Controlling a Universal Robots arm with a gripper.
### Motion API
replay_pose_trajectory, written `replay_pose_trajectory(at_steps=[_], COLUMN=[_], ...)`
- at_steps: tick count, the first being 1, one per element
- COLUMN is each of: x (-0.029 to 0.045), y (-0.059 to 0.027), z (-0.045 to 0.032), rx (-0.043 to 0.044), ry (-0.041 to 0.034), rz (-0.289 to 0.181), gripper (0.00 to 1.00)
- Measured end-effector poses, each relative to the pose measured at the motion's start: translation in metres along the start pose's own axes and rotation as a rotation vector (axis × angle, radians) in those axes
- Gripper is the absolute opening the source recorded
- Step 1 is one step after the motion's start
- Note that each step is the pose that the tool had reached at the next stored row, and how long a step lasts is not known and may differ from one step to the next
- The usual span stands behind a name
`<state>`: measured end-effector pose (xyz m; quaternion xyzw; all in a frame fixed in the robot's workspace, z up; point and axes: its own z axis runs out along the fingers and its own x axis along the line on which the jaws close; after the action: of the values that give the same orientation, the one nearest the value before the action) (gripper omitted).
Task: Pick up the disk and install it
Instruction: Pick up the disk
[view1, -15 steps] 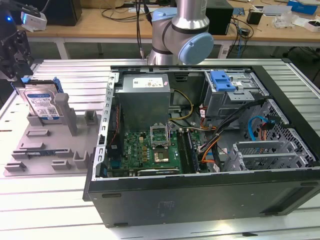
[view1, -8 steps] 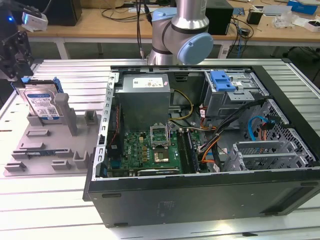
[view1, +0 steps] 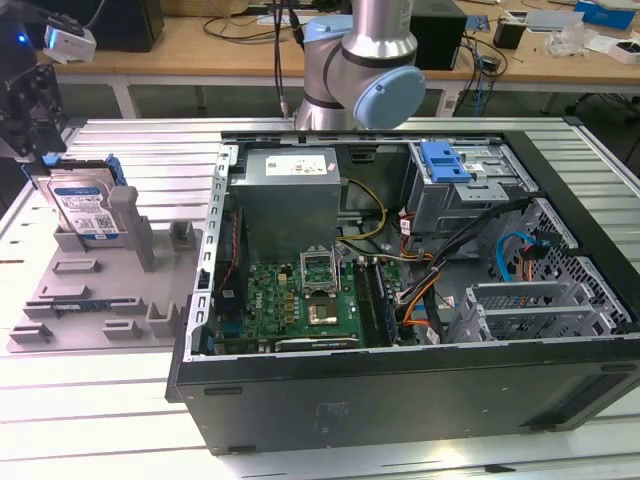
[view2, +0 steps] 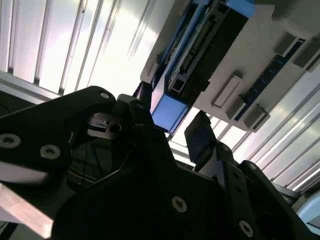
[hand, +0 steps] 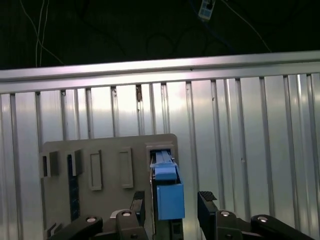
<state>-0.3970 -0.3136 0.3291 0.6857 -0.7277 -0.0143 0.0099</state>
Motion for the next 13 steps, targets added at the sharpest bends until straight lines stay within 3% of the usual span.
replay_pose_trajectory(at_steps=[3,13], x=[0.0001,0.0004], y=[0.0006,0.0005], z=[0.0000,0.0009], rx=[0.0000,0.0001], ry=[0.0093,0.0100], rz=[-0.029,-0.032], gripper=[0.54,0.54])
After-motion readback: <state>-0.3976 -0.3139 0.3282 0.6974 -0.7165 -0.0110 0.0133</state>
